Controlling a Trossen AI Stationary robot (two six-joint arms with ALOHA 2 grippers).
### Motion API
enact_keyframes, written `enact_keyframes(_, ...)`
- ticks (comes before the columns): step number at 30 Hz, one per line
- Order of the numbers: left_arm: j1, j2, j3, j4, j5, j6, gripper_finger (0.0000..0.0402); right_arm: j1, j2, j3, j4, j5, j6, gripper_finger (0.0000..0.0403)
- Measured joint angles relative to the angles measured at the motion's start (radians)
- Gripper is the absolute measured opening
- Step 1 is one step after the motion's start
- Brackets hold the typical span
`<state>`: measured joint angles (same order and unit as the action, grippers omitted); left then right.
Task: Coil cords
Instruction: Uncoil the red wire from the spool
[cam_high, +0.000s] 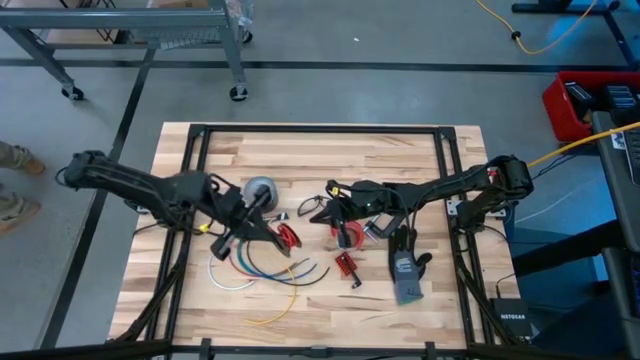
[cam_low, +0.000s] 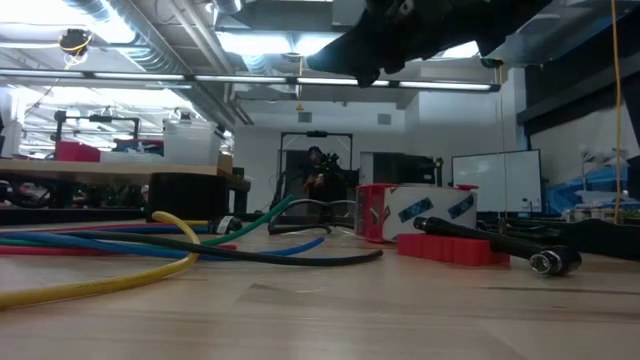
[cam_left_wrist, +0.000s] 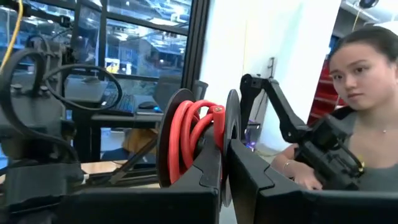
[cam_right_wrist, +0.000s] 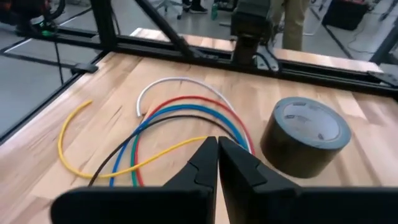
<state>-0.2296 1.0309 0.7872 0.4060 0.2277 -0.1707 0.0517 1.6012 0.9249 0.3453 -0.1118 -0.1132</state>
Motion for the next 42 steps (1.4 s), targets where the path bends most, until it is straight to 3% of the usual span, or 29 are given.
enact_keyframes(9, 0.0, -0.045, -0.001, -0.105, -0.076, 0.03, 0.0004, 0.0, -0.001, 0.0, 0.072, 0.023, -0.048, 0.0019)
enact_keyframes(13, 0.0, -0.045, -0.001, -0.134, -0.109, 0.033, 0.0004, 0.0, -0.001, 0.0, 0.085, -0.018, -0.048, 0.0019)
enact_keyframes(20, 0.0, -0.045, -0.001, -0.144, -0.114, 0.063, 0.0004, 0.0, -0.001, 0.0, 0.058, -0.041, 0.03, 0.0029)
enact_keyframes(23, 0.002, -0.045, -0.001, -0.154, -0.114, 0.073, 0.0004, 0.0, -0.001, 0.0, 0.034, -0.042, 0.033, 0.0062)
enact_keyframes(34, 0.003, -0.045, -0.001, -0.211, -0.121, 0.068, 0.0004, 0.0, -0.001, 0.0, 0.117, 0.029, 0.202, 0.0248)
enact_keyframes(42, 0.003, -0.045, -0.001, -0.312, -0.212, 0.037, 0.0004, 0.001, -0.001, 0.0, 0.321, -0.066, 0.266, 0.0269)
